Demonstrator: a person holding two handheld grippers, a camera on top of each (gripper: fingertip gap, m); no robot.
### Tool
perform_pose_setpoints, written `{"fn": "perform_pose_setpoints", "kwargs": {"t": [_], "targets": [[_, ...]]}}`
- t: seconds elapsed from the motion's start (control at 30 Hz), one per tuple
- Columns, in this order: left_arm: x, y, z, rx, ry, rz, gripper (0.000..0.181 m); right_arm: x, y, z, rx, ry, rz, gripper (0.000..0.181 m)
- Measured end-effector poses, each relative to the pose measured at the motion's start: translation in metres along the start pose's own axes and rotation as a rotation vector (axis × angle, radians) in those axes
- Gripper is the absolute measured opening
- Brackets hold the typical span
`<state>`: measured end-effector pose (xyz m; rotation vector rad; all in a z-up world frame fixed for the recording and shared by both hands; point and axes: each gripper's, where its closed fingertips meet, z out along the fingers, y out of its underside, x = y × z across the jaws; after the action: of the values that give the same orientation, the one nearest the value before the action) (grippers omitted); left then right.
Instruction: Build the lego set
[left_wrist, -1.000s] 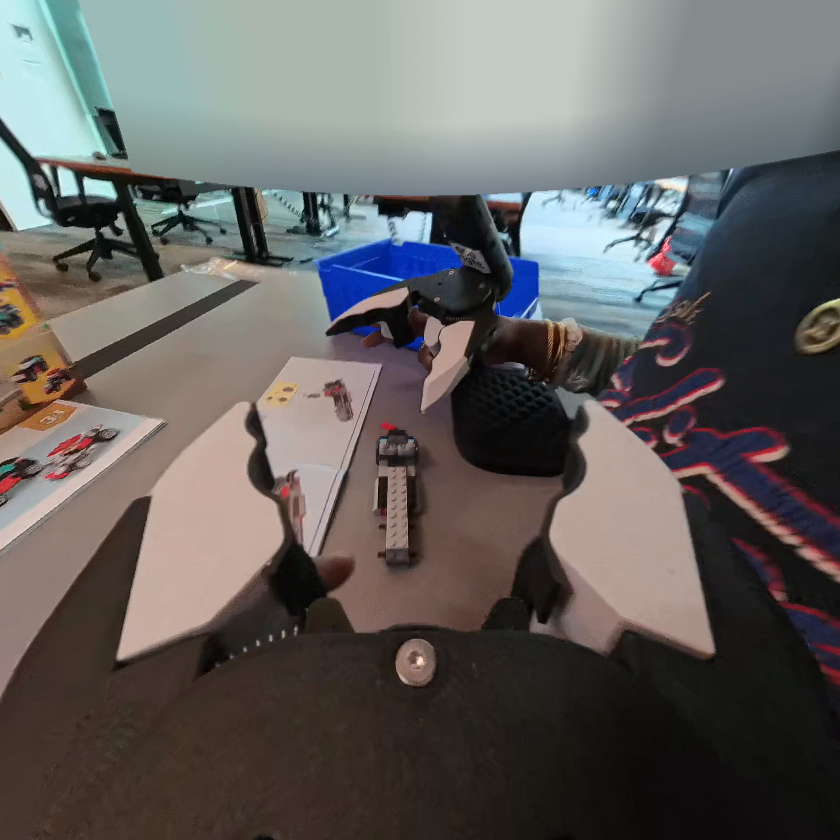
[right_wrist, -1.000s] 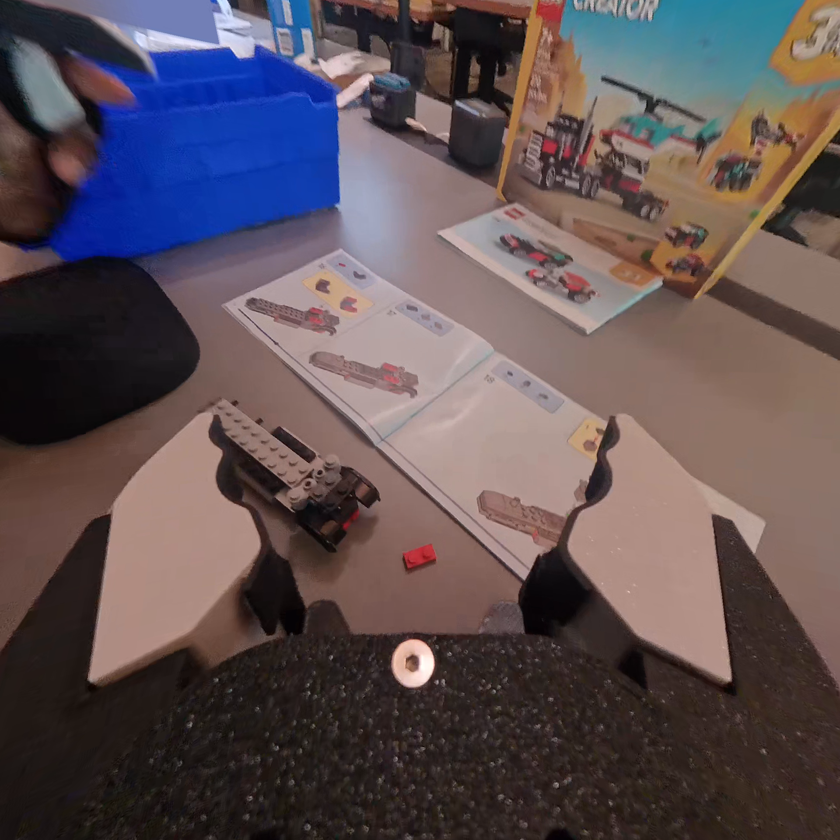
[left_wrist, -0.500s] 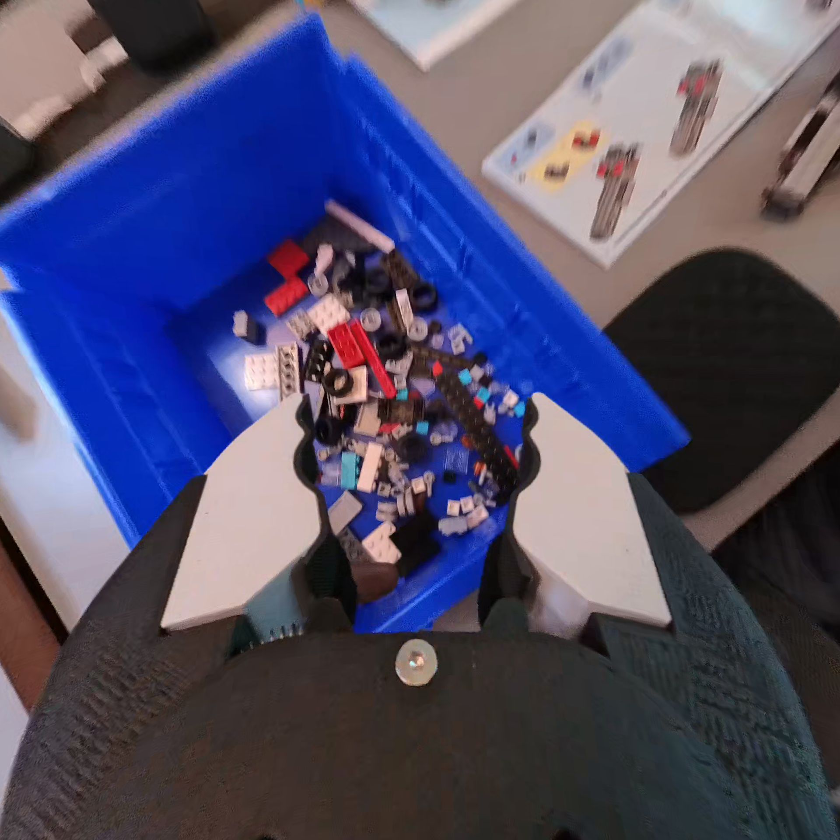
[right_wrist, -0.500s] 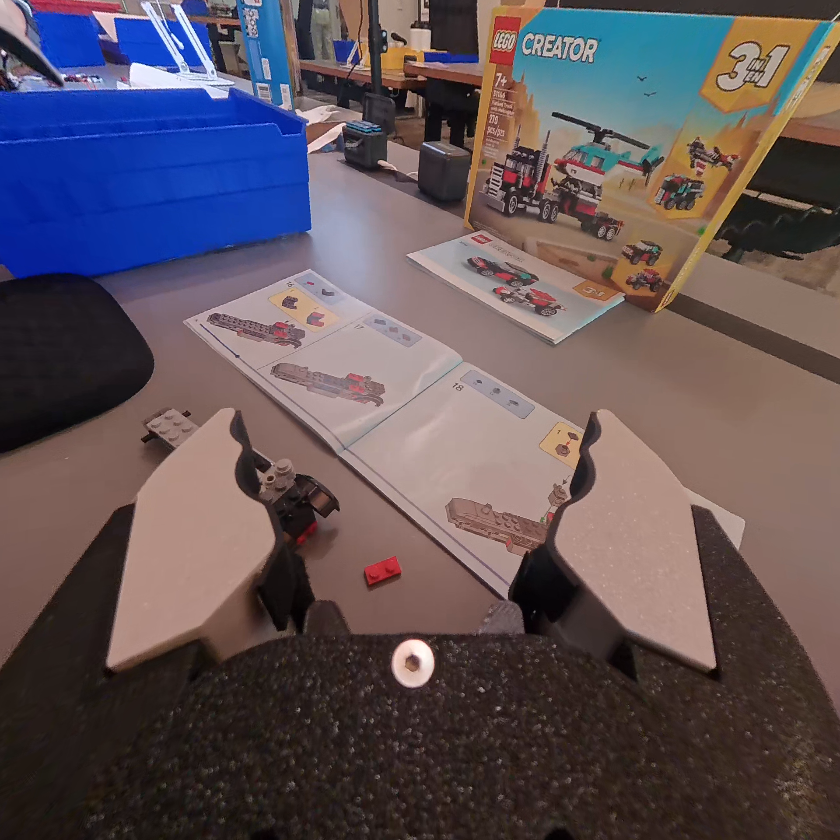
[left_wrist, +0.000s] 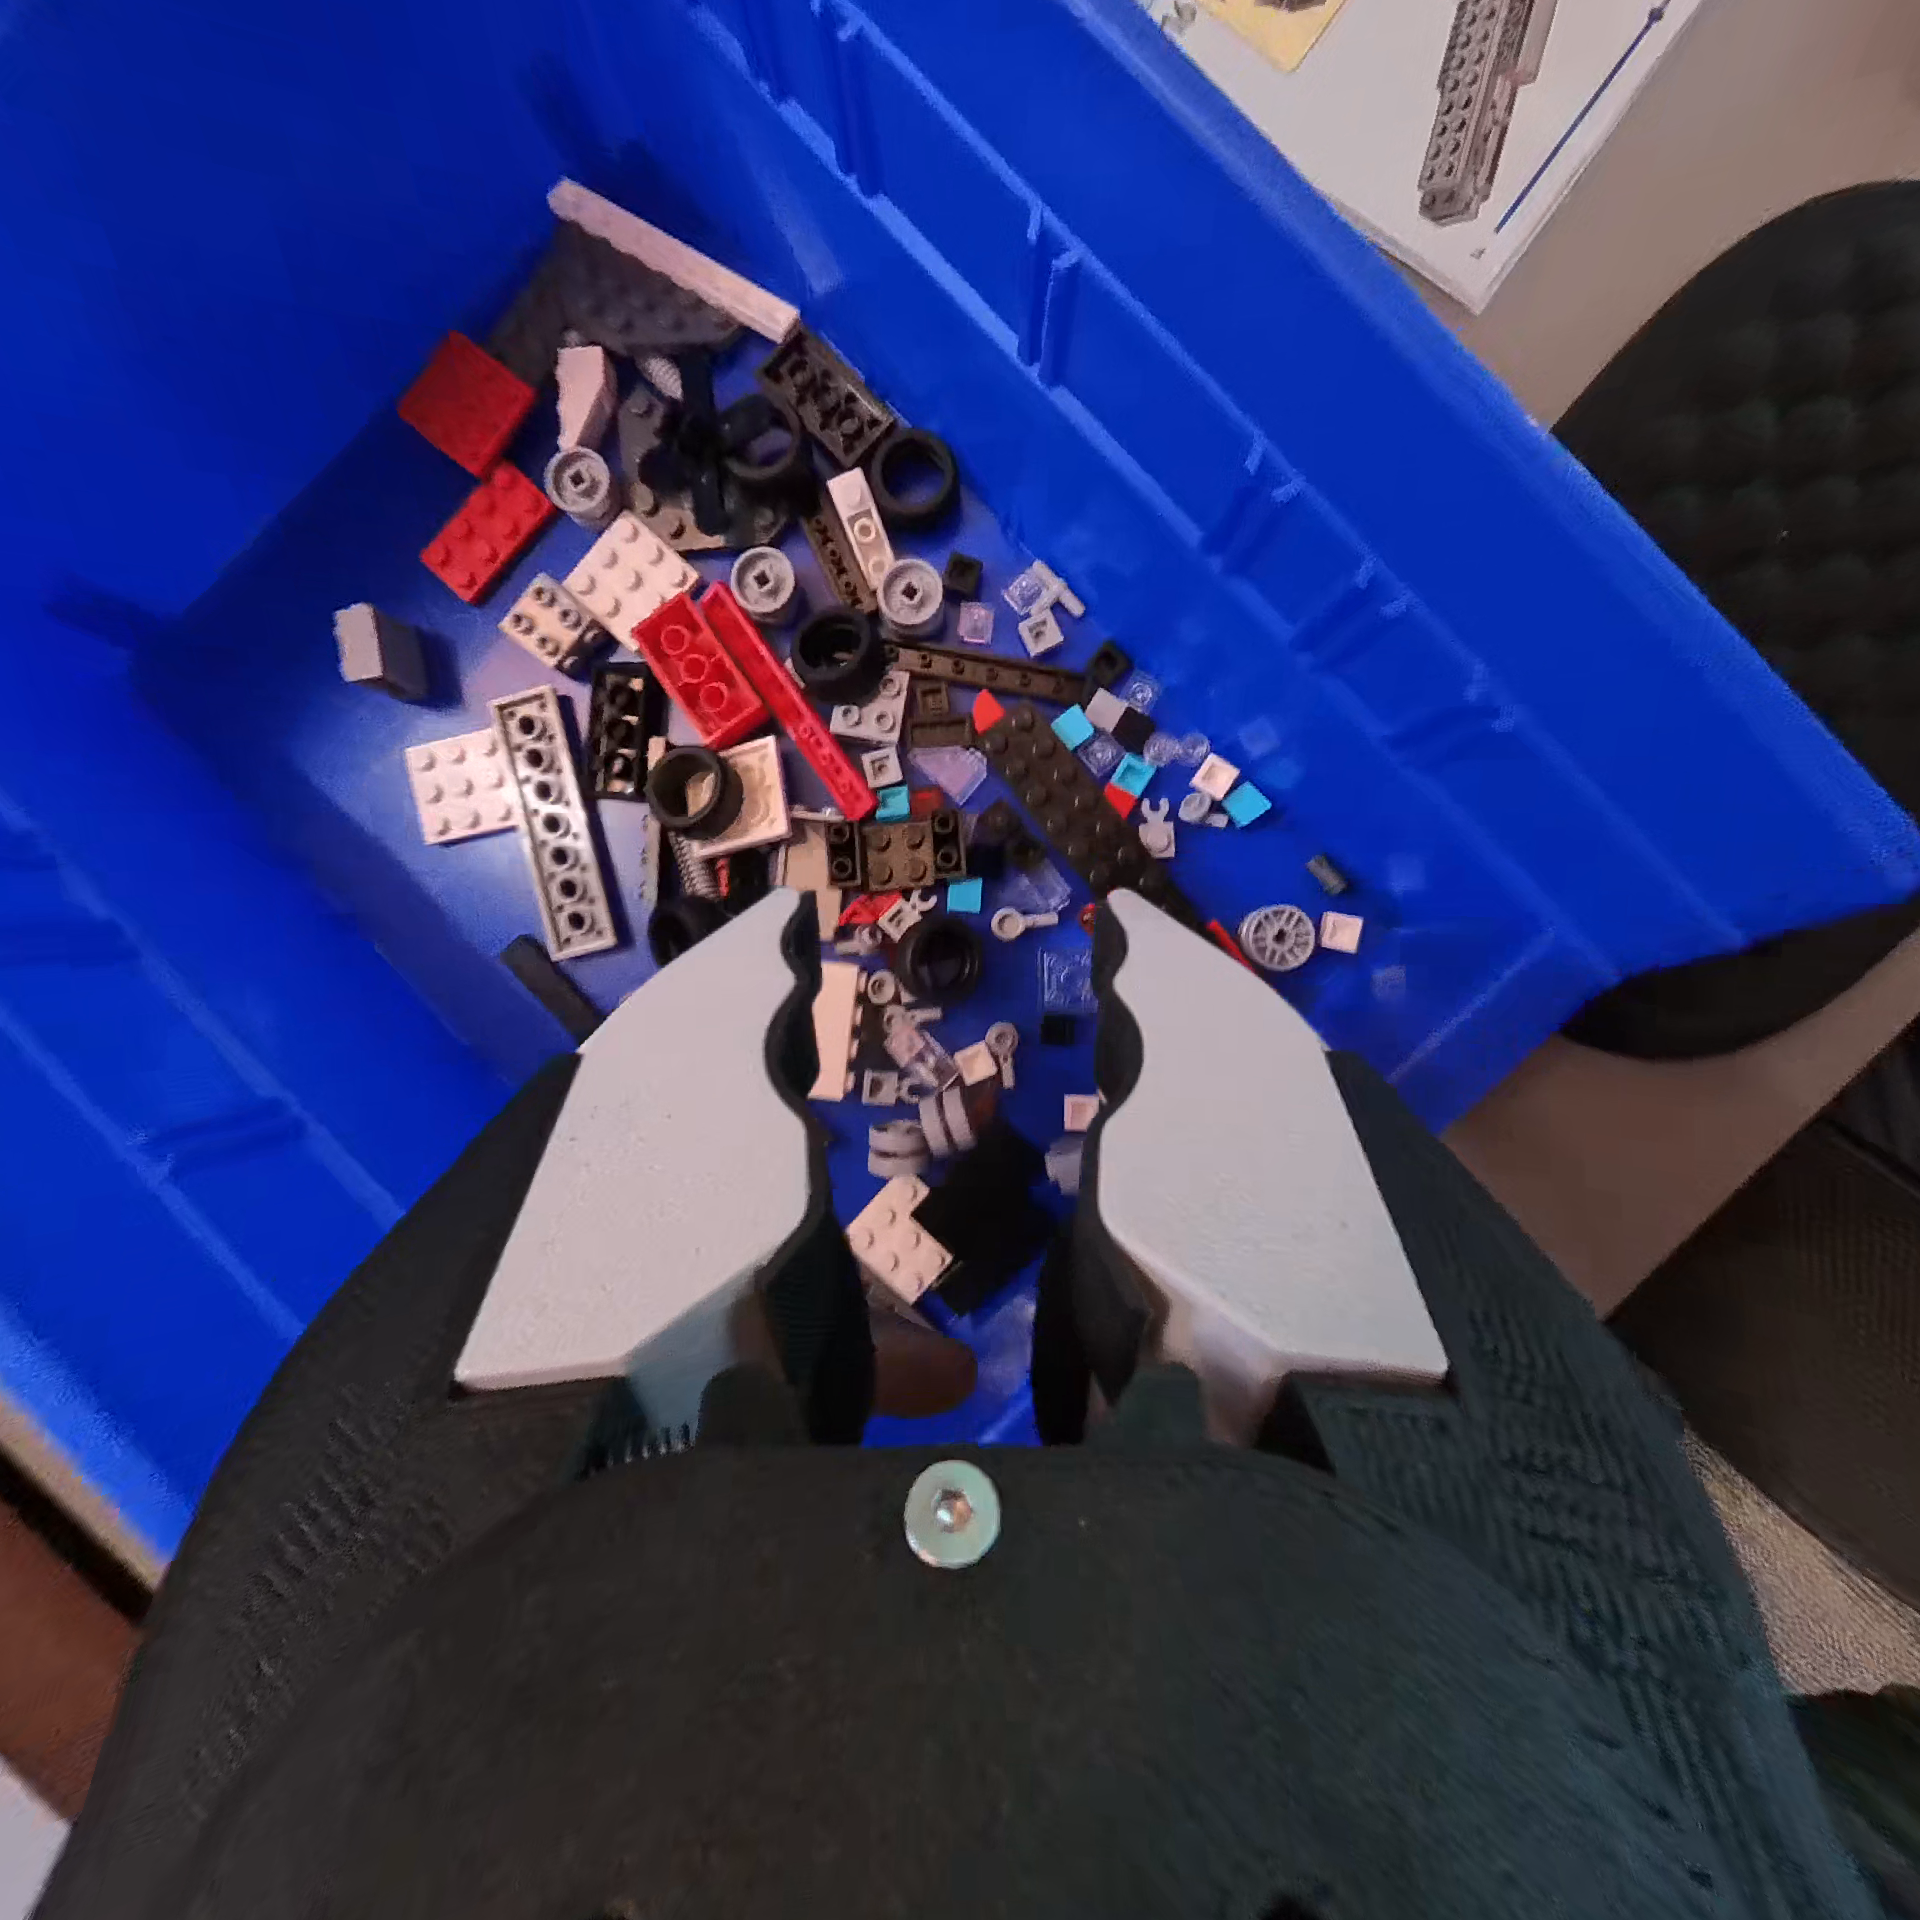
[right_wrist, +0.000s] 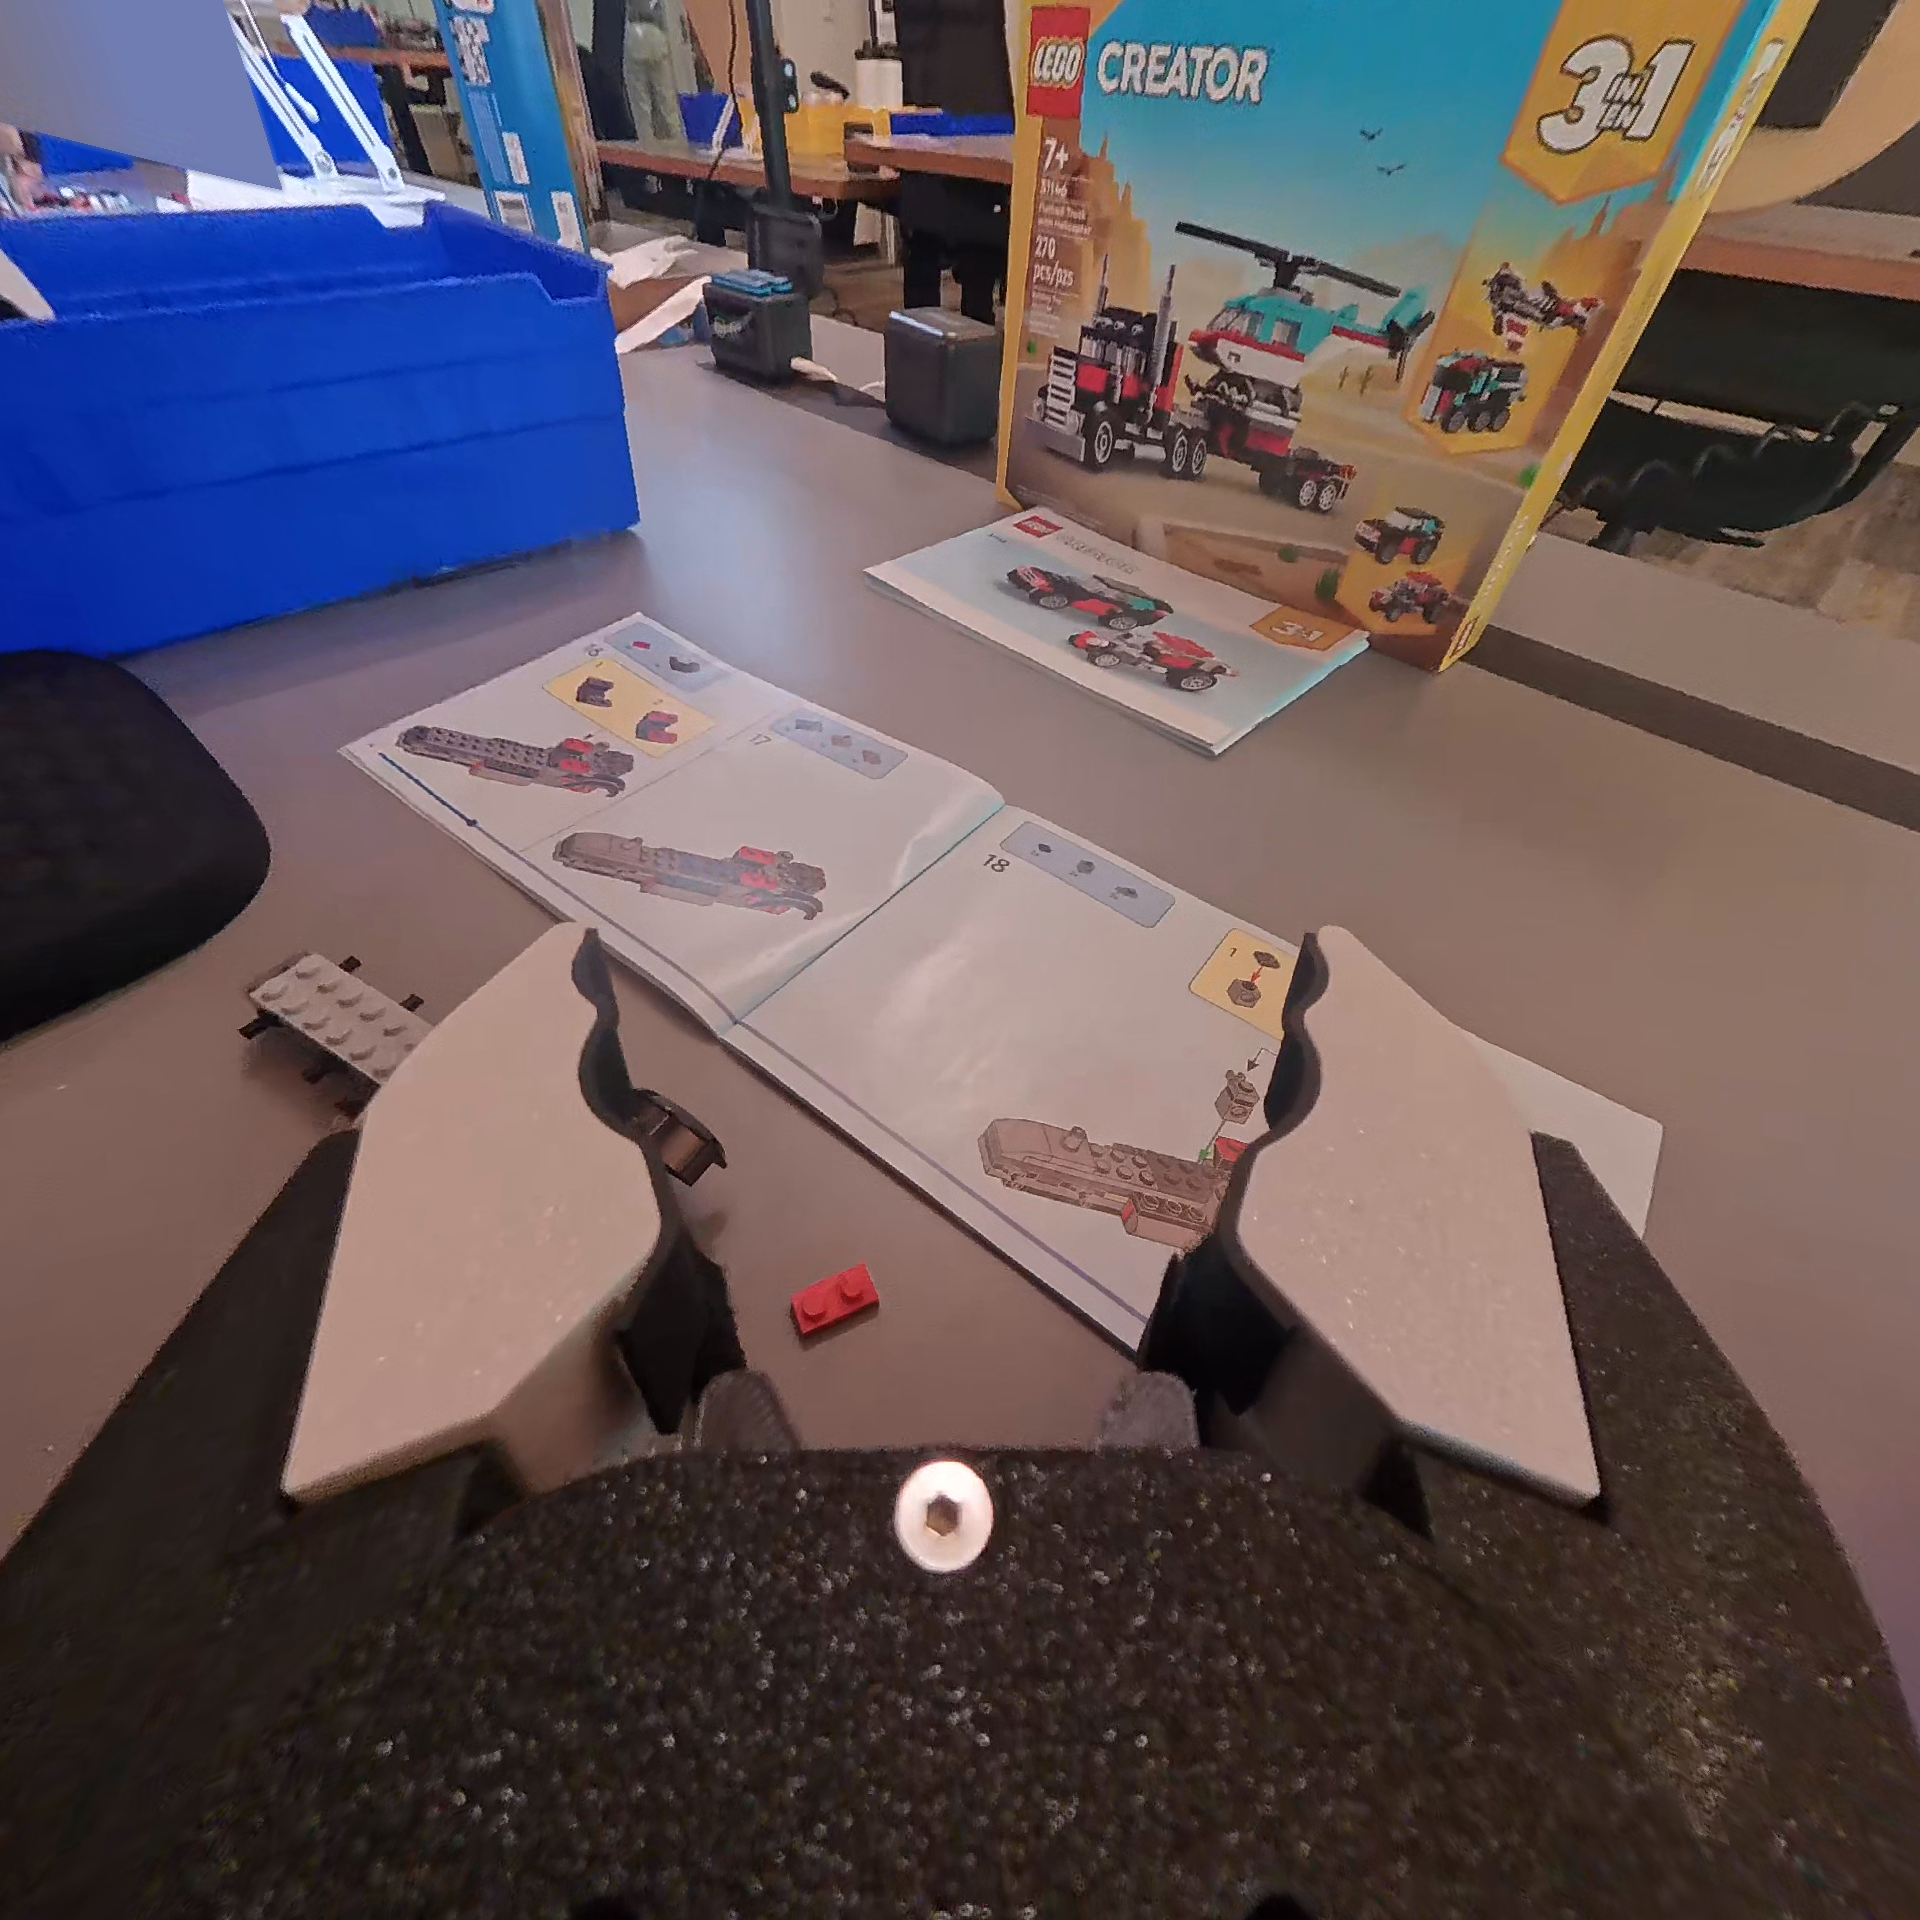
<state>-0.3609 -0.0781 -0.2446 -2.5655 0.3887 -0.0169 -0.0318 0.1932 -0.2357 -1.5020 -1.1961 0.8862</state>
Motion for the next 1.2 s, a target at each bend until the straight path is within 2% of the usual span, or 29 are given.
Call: {"fn": "perform_pose_setpoints", "kwargs": {"t": [0.1, 0.2, 0.4, 0.47, 0.6, 0.67, 0.77, 0.9, 0.97, 1.03, 1.13, 1.2], "targets": [[-0.001, -0.002, 0.019, -0.07, 0.002, -0.013, 0.05, -0.002, 0.003, 0.002, -0.02, 0.0, -0.021, 0.121], [-0.007, -0.003, 0.032, -0.098, 0.01, -0.103, 0.049, -0.002, 0.002, 0.001, -0.014, -0.001, -0.031, 0.121], [-0.012, 0.007, 0.043, -0.147, 0.009, -0.217, 0.047, -0.003, -0.001, -0.001, 0.012, -0.017, -0.021, 0.119], [-0.009, 0.013, 0.048, -0.176, 0.028, -0.222, 0.035, -0.004, -0.001, -0.002, 0.017, -0.021, -0.025, 0.119], [-0.013, 0.009, 0.041, -0.12, -0.011, -0.242, 0.034, -0.006, -0.003, -0.003, 0.03, -0.033, -0.034, 0.118], [-0.017, -0.003, 0.027, -0.017, -0.05, -0.252, 0.034, -0.008, -0.005, -0.004, 0.039, -0.041, -0.043, 0.115], [-0.008, -0.043, -0.006, 0.26, -0.048, -0.213, 0.033, -0.013, -0.01, -0.005, 0.039, -0.061, -0.067, 0.112], [0.028, -0.103, -0.052, 0.584, 0.038, -0.149, 0.033, -0.031, -0.029, -0.005, 0.002, -0.143, -0.137, 0.104], [0.056, -0.13, -0.065, 0.683, 0.096, -0.075, 0.033, -0.054, -0.046, -0.005, -0.026, -0.271, -0.174, 0.093], [0.086, -0.15, -0.063, 0.693, 0.148, -0.005, 0.033, -0.084, -0.067, -0.007, -0.032, -0.433, -0.217, 0.08], [0.132, -0.167, -0.031, 0.563, 0.195, 0.121, 0.034, -0.13, -0.095, -0.011, -0.006, -0.634, -0.303, 0.059], [0.164, -0.173, -0.007, 0.475, 0.244, 0.199, 0.034, -0.154, -0.1, -0.009, -0.026, -0.727, -0.349, 0.051]]}}
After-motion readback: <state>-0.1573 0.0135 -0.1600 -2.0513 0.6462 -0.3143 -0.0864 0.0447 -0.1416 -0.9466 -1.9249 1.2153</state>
